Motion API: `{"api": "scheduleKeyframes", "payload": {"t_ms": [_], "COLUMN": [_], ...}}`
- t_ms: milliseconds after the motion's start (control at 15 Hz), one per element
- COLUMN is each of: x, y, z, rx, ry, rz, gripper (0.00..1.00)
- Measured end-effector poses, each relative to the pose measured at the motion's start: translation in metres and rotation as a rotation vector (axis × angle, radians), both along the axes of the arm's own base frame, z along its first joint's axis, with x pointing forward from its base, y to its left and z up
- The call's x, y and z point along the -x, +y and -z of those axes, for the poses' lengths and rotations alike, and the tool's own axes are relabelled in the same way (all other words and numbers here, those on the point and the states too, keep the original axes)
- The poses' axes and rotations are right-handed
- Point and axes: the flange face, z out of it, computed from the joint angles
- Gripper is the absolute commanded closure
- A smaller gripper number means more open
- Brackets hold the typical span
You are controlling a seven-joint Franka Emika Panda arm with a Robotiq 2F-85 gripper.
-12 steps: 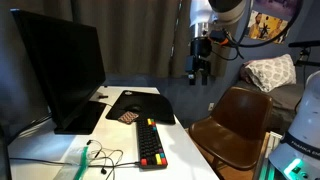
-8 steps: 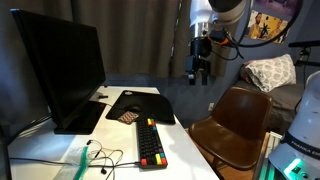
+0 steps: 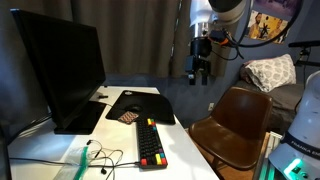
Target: Push a black key on the right side of the keyboard
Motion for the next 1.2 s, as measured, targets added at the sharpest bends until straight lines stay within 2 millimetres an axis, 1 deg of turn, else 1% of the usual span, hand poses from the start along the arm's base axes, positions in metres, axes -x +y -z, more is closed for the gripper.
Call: {"api": "scheduleKeyframes", "payload": {"t_ms": [400, 467, 600, 667, 733, 800, 867, 933, 1200], "x": [0.000, -0.001, -0.005, -0.009, -0.015, -0.021, -0.029, -0.038, -0.075], "y": [0.001, 0.006, 0.022, 0.033, 0.043, 0.051, 0.057, 0.061, 0.062], "z": [0.000, 0.001, 0.006, 0.010, 0.015, 0.020, 0.025, 0.030, 0.046], "rx": [0.000, -0.003, -0.005, -0.004, -0.002, 0.013, 0.035, 0.057, 0.098], "ry": [-0.002, -0.004, -0.015, -0.029, -0.044, -0.062, -0.084, -0.105, -0.176], "rz": [-0.015, -0.044, -0.116, -0.154, -0.191, -0.228, -0.260, -0.287, -0.328], "gripper": [0.00, 0.00, 0.01, 0.26, 0.27, 0.33, 0.42, 0.49, 0.77]}}
